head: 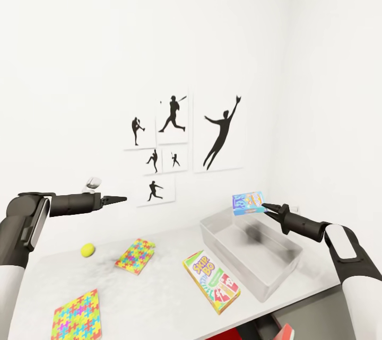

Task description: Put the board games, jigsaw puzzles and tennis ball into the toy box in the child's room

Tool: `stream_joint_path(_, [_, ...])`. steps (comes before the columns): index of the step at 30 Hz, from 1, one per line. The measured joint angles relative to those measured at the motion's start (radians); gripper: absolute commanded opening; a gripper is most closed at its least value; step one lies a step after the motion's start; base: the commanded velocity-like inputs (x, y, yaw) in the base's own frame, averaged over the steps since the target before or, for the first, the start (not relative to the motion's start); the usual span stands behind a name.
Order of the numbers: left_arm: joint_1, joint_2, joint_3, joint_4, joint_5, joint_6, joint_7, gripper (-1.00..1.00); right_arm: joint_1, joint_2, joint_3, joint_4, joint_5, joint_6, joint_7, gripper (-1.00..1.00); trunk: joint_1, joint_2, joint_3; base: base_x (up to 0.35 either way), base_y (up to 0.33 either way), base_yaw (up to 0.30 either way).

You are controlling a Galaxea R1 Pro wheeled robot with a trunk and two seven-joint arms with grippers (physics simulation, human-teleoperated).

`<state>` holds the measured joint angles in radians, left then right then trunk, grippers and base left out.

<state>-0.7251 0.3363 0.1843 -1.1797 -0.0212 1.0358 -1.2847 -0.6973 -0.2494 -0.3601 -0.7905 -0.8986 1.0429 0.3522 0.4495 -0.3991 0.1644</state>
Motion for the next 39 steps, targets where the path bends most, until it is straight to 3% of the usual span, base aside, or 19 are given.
stream_joint_path(13, [0.0,0.0,0.0,0.0,-0.001,0.0,0.0,1.0,0.0,-0.001,0.0,0.0,0.003,0.0,0.0,-1.0,0.0,0.0,-0.02,0.079,0.0,0.001])
stream_joint_path(33, [0.0,0.003,-0.001,0.0,-0.001,0.0,0.0,1.0,-0.001,-0.002,-0.003,0.0,0.002,0.0,0.0,-1.0,0.0,0.0,-0.021,0.046,0.0,0.0])
stream_joint_path(39, [0.0,0.003,-0.002,0.0,-0.001,0.0,0.0,1.0,-0.002,-0.017,0.002,0.001,0.006,0.0,-0.001,-1.0,0.0,0.0,-0.021,0.0,0.0,0.0])
